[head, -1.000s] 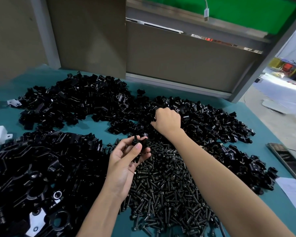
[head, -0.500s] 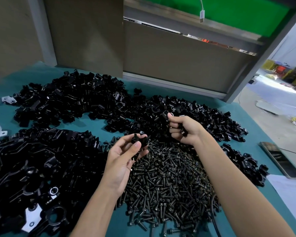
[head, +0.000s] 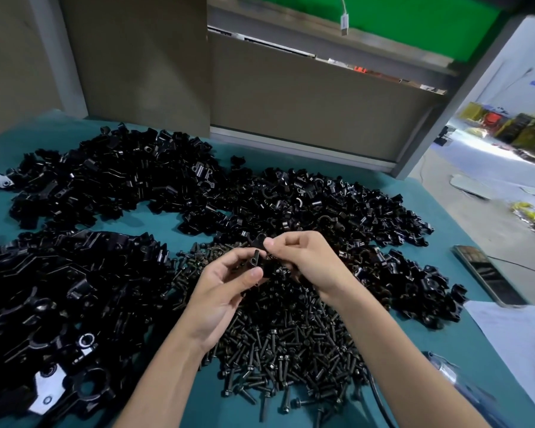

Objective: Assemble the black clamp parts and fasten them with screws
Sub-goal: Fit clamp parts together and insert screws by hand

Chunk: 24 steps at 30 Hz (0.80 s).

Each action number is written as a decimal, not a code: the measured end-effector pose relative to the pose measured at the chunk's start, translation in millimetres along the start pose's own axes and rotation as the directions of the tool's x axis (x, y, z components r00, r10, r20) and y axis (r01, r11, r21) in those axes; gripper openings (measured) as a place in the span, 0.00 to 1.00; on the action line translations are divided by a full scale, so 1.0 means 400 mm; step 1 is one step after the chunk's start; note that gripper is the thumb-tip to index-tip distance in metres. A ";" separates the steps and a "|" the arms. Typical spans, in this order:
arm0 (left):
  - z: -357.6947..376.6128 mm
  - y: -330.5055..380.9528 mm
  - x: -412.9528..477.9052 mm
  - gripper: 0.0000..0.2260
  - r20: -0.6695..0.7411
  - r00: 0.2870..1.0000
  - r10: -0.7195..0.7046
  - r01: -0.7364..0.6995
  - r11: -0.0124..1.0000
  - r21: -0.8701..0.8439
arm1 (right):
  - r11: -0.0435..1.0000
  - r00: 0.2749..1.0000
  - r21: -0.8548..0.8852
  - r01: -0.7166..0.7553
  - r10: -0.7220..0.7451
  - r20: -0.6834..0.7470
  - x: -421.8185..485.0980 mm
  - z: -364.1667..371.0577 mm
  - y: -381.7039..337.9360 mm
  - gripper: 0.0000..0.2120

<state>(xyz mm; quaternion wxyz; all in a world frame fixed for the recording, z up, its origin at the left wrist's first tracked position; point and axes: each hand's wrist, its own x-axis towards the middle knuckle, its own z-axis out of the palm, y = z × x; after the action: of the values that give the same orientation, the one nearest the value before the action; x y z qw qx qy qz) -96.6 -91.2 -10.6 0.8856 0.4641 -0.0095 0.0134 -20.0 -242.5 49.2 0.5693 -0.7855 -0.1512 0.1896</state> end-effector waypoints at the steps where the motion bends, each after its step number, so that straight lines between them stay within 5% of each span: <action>1: 0.000 0.002 0.000 0.19 0.002 1.000 0.001 -0.001 1.000 -0.022 | 0.998 0.998 -0.052 0.040 -0.043 -0.055 -0.007 -0.006 0.003 0.15; 4: 0.000 0.009 -0.001 0.27 -0.010 1.000 0.009 -0.010 0.998 -0.070 | 0.911 0.919 -0.407 0.063 -0.212 -0.333 -0.015 -0.088 0.028 0.15; 6: -0.001 0.013 -0.003 0.27 -0.029 1.000 0.001 -0.003 0.998 -0.064 | 0.754 0.795 -0.645 -0.121 -0.316 -0.518 -0.016 -0.183 0.070 0.14; 9: 0.001 0.014 -0.007 0.21 -0.030 0.999 -0.027 0.024 0.995 -0.096 | 0.655 0.650 -0.652 -0.382 -0.311 -0.693 -0.031 -0.317 0.151 0.19; 12: 0.007 0.014 -0.008 0.12 -0.028 0.999 -0.043 0.040 0.994 -0.099 | 0.560 0.684 -0.658 -0.504 -0.206 -0.700 -0.049 -0.369 0.206 0.24; 15: 0.011 0.016 -0.008 0.15 -0.020 0.999 -0.051 0.048 0.994 -0.093 | 0.333 0.710 -0.730 -0.596 -0.207 -0.674 -0.052 -0.326 0.211 0.20; 17: 0.009 0.016 -0.009 0.15 -0.021 0.998 -0.056 0.054 0.996 -0.067 | 0.413 0.756 -0.795 -0.445 -0.303 -0.580 -0.051 -0.263 0.171 0.15; 20: 0.010 0.014 -0.009 0.15 -0.009 0.998 -0.058 0.058 0.998 -0.017 | 0.669 0.866 -0.726 0.157 -0.447 -0.225 -0.059 -0.147 0.086 0.14; 22: 0.012 0.015 -0.008 0.16 -0.006 0.998 -0.066 0.066 0.998 0.009 | 0.637 0.866 -0.646 0.421 -0.493 0.078 -0.072 -0.070 0.036 0.22; 24: 0.009 0.016 -0.011 0.16 -0.005 0.996 -0.086 0.086 0.996 0.016 | 0.550 0.853 -0.664 0.506 -0.431 0.293 -0.077 -0.021 0.007 0.32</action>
<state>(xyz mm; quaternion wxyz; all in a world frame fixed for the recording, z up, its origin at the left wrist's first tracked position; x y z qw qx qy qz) -101.1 -90.6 -3.2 0.8817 0.4710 0.0126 -0.0236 -43.2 -264.3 52.6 0.2357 -0.8646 -0.4438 -0.0069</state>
